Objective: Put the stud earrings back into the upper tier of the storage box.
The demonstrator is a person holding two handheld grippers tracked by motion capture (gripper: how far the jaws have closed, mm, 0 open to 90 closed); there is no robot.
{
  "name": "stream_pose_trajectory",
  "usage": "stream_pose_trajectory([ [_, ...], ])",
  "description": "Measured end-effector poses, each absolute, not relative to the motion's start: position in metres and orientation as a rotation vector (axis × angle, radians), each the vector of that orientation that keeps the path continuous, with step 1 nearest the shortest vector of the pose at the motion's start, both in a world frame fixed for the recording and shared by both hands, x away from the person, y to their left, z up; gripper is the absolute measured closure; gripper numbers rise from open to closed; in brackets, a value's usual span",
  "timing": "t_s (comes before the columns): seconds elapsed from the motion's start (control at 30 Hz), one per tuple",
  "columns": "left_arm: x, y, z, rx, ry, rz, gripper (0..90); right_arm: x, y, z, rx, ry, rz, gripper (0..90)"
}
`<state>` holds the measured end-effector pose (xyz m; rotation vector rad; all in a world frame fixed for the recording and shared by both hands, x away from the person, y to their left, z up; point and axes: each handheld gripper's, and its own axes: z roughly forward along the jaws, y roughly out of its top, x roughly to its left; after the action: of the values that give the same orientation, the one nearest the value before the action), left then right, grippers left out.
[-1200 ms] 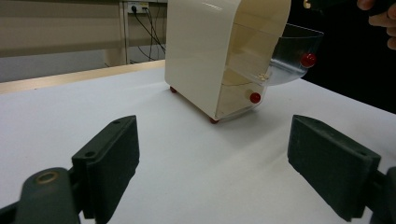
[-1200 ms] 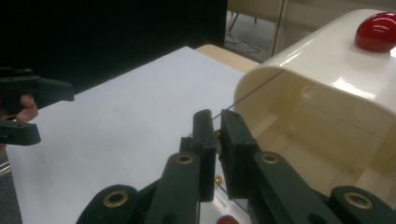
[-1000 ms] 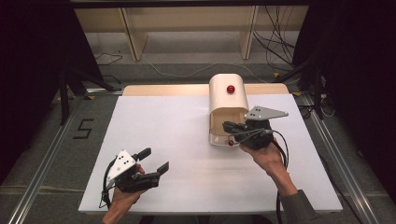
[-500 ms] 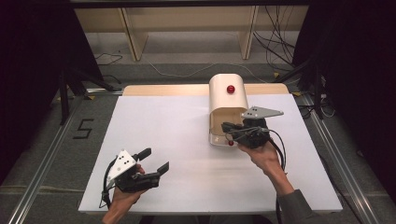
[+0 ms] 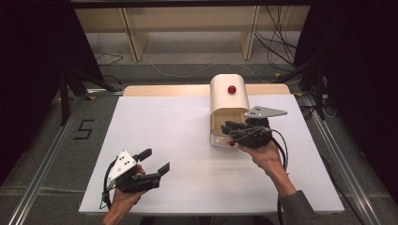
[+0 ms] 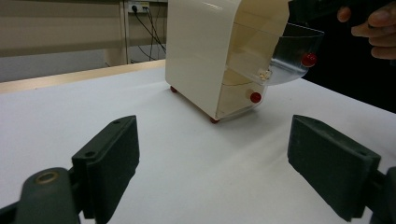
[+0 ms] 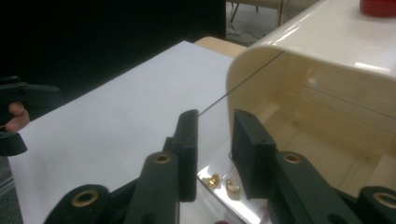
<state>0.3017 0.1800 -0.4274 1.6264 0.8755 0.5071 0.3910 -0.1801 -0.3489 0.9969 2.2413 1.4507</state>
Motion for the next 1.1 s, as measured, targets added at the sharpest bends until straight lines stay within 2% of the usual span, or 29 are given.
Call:
stream_pose_trajectory([
  [0.7,0.302,0.180,-0.428,1.626,0.880,0.487,16.2,0.368,-0.176,-0.349,0.897,2.283,1.499,44.7],
  [1.1,0.302,0.180,-0.428,1.627,0.881,0.479,16.2,0.352,-0.173,-0.360,0.882,2.277,1.537,40.7],
])
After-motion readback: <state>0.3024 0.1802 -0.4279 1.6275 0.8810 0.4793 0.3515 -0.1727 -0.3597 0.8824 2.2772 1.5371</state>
